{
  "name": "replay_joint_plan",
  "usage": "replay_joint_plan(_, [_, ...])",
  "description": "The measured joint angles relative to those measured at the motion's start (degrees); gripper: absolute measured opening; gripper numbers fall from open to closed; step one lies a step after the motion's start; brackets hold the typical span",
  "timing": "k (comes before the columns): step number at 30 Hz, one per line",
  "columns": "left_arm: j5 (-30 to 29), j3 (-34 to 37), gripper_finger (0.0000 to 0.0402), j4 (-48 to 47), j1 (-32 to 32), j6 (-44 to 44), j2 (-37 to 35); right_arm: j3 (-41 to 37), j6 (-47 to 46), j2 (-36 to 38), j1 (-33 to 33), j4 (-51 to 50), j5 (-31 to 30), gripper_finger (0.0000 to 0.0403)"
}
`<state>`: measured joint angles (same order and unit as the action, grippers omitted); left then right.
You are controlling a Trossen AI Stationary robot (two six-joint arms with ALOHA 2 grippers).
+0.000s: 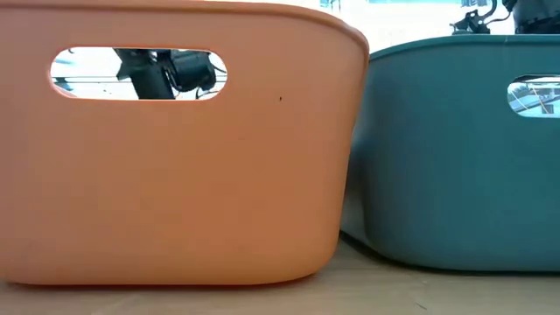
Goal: Pick & Place Travel size toiletries
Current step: Put the blue toothbrush into the white bin
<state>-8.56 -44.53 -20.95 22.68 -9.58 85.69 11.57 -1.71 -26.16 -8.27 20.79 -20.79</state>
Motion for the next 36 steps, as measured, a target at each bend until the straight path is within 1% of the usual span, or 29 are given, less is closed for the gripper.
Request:
replay_joint_plan(7, [-0.36, 0.00, 0.0271, 1.59, 1.79, 1.96, 6.91, 0.00, 0.59, -0.21, 0.02, 2.28, 0.00, 0.0130])
replay_joint_plan(12, [-0.31, -0.31, 0.0271, 2.42, 2.76, 1.62, 10.57, 0.00, -3.11, -0.31, 0.02, 1.68, 0.06, 0.0130])
replay_joint_plan(15, [0.53, -0.39, 0.0266, 2.09, 2.79, 1.66, 11.33, 0.00, -5.24, -0.61, 0.03, 0.86, 0.10, 0.0130])
replay_joint_plan(17, [1.46, -0.35, 0.0245, 2.00, 2.79, 1.59, 11.37, 0.00, -6.42, -0.93, 0.05, 0.37, 0.10, 0.0130])
replay_joint_plan(19, [2.62, -0.31, 0.0207, 1.92, 2.77, 1.55, 11.39, 0.00, -6.96, -1.37, 0.07, 0.19, 0.12, 0.0130])
replay_joint_plan(21, [4.11, -0.28, 0.0153, 1.81, 2.77, 0.79, 11.47, 0.00, -7.54, -1.84, 0.07, 0.19, 0.11, 0.0130])
replay_joint_plan(24, [5.20, -0.31, 0.0055, 1.68, 2.60, -0.50, 11.43, 0.00, -8.10, -2.46, 0.07, 0.16, 0.13, 0.0130])
replay_joint_plan(25, [5.39, -0.48, 0.0029, 0.96, 2.53, -0.66, 10.96, 0.00, -8.12, -2.61, 0.07, 0.10, 0.15, 0.0130])
replay_joint_plan(26, [5.17, -0.82, 0.0018, 0.05, 2.53, -1.31, 10.43, 0.00, -8.12, -2.80, 0.07, 0.05, 0.17, 0.0130])
replay_joint_plan(28, [4.68, -1.65, 0.0017, -2.72, 2.31, -2.62, 8.57, 0.00, -8.12, -3.11, 0.07, 0.05, 0.17, 0.0130])
replay_joint_plan(30, [3.22, -2.77, 0.0013, -9.16, 1.21, -3.53, 6.00, 0.00, -8.12, -3.31, 0.07, 0.01, 0.17, 0.0130])
replay_joint_plan(32, [2.32, -5.19, 0.0007, -13.95, -0.69, -5.35, 1.79, 0.00, -8.10, -3.46, 0.07, 0.01, 0.19, 0.0130])
replay_joint_plan(34, [1.07, -7.60, 0.0009, -19.50, -3.21, -9.50, -2.72, 0.00, -8.12, -3.59, 0.07, 0.01, 0.19, 0.0130])
replay_joint_plan(36, [0.48, -9.38, 0.0007, -26.13, -6.86, -15.55, -7.18, 0.00, -8.12, -3.59, 0.09, -0.06, 0.19, 0.0130])
